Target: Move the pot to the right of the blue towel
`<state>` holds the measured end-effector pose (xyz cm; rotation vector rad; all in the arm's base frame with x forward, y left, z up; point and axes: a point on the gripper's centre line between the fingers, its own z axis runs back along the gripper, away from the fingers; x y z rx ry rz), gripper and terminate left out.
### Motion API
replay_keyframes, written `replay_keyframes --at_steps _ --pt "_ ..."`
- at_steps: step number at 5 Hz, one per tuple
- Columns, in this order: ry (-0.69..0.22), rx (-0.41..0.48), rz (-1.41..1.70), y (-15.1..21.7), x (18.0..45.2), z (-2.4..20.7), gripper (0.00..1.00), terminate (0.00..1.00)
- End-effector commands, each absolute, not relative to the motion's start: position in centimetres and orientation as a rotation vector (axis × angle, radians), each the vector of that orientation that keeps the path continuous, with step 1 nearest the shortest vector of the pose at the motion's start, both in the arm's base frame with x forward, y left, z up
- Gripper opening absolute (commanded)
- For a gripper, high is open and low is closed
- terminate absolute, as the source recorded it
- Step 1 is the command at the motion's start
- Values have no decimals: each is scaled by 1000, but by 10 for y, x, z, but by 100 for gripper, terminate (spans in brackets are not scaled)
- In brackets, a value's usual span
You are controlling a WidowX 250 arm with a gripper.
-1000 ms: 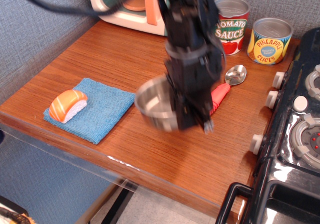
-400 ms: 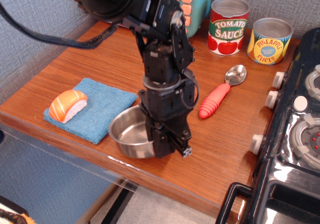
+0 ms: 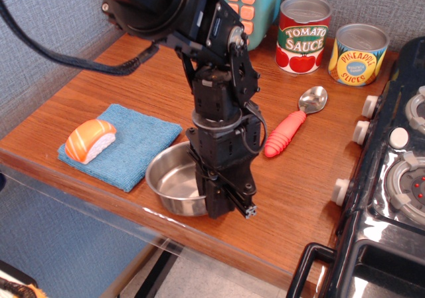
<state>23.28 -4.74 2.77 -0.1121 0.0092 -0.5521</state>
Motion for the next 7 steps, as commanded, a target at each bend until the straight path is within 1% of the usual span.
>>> replay_keyframes --at_steps 1,2,3,4,5,6,7 --pt "-125 -118 -584 -49 231 68 100 0" --pt "-240 -82 -529 -37 231 100 100 0" --pt "-270 -48 -414 -22 232 117 100 0" --pt "-241 -77 -396 -18 236 115 100 0" --pt "-196 -72 -352 -18 236 108 100 0" --pt "-196 -72 -352 -18 236 108 100 0" --pt "-196 -72 -352 -18 236 108 100 100"
